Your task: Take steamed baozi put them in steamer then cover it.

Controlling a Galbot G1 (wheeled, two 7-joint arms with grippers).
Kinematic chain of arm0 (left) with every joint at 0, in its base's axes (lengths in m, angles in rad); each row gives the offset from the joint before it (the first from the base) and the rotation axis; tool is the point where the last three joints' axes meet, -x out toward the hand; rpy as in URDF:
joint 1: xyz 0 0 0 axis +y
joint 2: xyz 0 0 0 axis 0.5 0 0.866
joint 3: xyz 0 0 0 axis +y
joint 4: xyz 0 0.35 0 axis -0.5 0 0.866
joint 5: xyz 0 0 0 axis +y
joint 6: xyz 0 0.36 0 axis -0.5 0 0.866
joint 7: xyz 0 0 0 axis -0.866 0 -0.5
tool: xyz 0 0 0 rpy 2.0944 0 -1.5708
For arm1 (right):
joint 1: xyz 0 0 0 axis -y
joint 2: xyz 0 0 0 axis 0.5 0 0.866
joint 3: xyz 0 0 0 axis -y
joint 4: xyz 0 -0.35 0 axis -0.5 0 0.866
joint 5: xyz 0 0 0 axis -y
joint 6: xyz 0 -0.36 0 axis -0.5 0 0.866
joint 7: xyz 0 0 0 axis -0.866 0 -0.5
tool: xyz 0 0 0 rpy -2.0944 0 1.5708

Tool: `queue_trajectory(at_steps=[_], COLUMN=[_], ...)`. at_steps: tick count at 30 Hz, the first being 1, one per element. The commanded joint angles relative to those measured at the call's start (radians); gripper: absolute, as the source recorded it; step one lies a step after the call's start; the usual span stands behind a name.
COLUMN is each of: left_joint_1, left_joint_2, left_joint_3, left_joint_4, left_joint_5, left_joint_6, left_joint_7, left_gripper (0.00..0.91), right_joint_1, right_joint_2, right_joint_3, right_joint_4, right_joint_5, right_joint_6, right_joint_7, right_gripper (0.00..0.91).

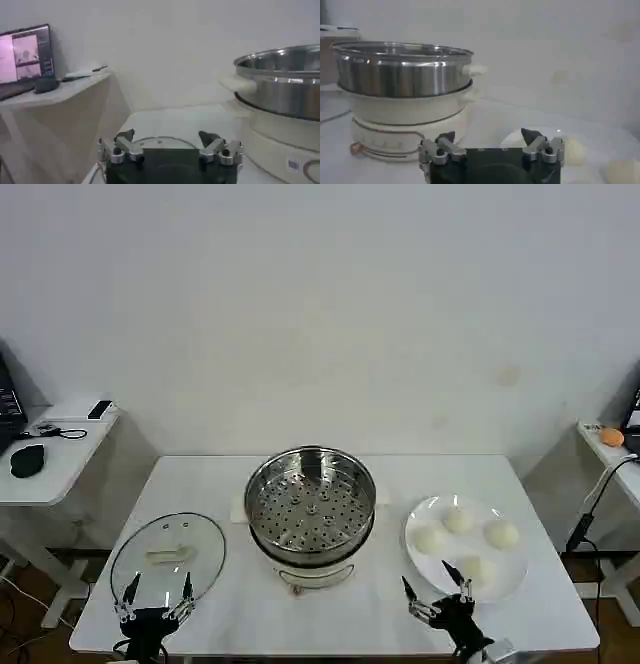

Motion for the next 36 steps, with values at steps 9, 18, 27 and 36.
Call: queue_trajectory(at_steps=[9, 18, 27, 36], left_joint_1=[-0.013, -0.027, -0.038, -0.046], left_joint_2=[0.017, 0.007, 0.006, 0.01], left_joint_3=[-0.004, -0.022, -0.049, -0.071], left_joint_4=[0.003, 0.003, -0.009, -0.02], left_joint_5=[0.156, 0.183, 0.206, 0.205], left_joint_6=[0.064, 0.059, 0.028, 0.029], left_joint_7=[0.042, 0.068, 0.056, 0.064], left_gripper=[0.907, 0.907, 0.907, 0.907], right_joint_1=[0.198, 0.483, 0.925, 1.413], right_joint_2=[-0.291, -0.576, -0.738, -0.681], right_joint_3=[0.124, 0.046, -0.32, -0.906], right_joint_4=[-0.093, -0.279, -0.523, -0.752], right_joint_5=[-0.18, -0.288, -0.434, -0.433], right_joint_6=[-0.152, -0.203, -0.052, 0.072], right_joint_7=[-0.114, -0.422, -0.763, -0.912], right_gripper=[0.907, 0.907, 0.907, 0.907])
